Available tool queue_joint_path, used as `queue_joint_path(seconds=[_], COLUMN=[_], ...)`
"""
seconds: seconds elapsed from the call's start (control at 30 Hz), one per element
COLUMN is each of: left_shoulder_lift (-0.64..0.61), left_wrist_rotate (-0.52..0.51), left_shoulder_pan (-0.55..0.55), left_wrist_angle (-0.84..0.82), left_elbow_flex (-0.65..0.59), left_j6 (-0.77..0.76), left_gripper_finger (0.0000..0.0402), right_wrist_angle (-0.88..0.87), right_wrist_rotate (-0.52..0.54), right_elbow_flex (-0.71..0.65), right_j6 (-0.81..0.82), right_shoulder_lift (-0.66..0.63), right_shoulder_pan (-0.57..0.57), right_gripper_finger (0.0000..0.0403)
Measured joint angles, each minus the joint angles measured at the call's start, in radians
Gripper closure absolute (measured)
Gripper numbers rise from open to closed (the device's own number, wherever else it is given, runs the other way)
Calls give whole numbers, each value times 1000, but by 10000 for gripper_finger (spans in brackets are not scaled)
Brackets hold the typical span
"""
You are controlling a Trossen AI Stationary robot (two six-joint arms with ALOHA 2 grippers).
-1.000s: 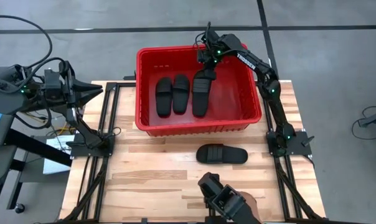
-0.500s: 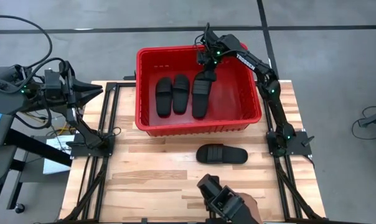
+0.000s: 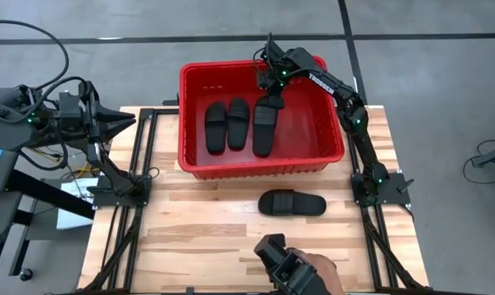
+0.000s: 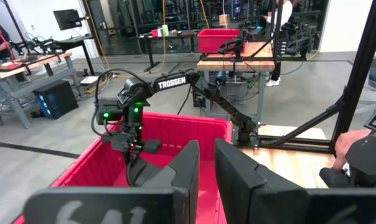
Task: Pick and place slides into bin
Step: Put the black slide into the red bin
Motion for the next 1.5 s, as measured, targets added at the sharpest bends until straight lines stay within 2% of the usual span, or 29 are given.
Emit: queue_joint_path(seconds=[0.73,0.83,1.17,1.33,1.5], left_shoulder_lift=[0,0,0,0,0], left_wrist_rotate=[0,0,0,17,18], left_shoulder_pan=[0,0,0,0,0], left_wrist_angle=[0,0,0,0,0], left_elbow_flex=[0,0,0,0,0], left_j6=[0,0,0,0,0], left_gripper_finger=[361,361,361,361,361], right_wrist_angle=[2,2,49,79,79], right_wrist_rotate=[0,-1,36,102,155], right_elbow_flex=[0,0,0,0,3], right_j6=[0,1,26,27,27], right_shoulder_lift=[0,0,0,0,-1], right_shoulder_pan=[2,2,7,16,29], right_gripper_finger=[328,311,217,202,206])
